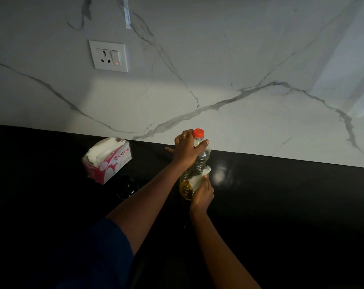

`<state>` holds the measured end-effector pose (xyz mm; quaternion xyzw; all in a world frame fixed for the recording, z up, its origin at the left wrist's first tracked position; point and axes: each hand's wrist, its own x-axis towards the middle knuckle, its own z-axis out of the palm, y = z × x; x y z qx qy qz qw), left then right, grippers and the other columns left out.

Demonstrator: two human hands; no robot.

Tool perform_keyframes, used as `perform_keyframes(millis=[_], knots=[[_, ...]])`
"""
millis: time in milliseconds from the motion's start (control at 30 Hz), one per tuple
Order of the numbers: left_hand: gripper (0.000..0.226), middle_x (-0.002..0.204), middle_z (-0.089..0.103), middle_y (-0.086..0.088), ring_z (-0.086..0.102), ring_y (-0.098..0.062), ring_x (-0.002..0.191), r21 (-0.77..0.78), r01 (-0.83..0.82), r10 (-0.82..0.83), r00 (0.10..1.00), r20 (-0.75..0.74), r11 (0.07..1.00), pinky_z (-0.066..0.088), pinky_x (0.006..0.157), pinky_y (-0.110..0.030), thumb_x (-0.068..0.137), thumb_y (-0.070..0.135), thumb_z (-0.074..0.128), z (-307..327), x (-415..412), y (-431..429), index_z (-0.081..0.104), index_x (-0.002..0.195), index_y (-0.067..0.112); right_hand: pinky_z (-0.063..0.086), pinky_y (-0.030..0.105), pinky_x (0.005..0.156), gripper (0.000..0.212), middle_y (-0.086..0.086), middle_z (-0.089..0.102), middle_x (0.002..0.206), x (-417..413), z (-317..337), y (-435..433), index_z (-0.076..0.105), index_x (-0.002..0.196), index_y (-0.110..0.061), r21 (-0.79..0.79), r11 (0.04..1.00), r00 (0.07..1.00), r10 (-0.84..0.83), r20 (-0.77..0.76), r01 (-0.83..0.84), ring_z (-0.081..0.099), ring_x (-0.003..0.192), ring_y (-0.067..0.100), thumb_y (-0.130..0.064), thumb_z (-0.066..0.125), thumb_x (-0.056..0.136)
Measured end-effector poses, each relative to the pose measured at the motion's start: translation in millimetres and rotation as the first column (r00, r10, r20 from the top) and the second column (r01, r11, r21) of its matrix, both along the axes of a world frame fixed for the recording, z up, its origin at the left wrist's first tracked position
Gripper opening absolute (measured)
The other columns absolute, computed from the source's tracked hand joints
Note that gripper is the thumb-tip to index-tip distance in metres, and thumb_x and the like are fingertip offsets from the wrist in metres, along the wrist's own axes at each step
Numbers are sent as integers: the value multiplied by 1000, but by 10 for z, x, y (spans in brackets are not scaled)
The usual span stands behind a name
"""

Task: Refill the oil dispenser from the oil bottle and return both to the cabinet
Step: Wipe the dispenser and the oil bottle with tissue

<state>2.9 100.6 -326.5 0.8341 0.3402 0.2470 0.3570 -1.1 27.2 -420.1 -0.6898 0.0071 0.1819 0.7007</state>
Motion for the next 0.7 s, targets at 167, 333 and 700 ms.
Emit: perform_keyframes(millis=[167,333,700], knots=[[57,147,33,-5,16,-27,142,-9,-14,14,1000,-6,1000,-6,108,-67,91,49,46,7,-24,23,37,135,15,49,39,94,40,8,67,111,-48,378,111,54,130,-10,175,984,987,-47,155,19,63,99,18,-29,33,100],[56,147,34,-4,16,-27,142,-33,5,-4,1000,10,999,-8,108,-65,91,51,46,10,-61,31,37,134,17,43,14,77,37,-6,60,103,144,515,117,56,124,-12,171,985,964,-26,266,-21,58,88,1,-26,30,102],[54,146,35,-6,16,-28,142,-18,31,-31,999,13,999,-9,107,-66,91,49,46,17,-36,-26,39,133,15,41,28,85,44,10,62,117,105,-363,-169,57,123,-9,-247,954,985,165,-46,-171,57,104,19,-32,27,101]])
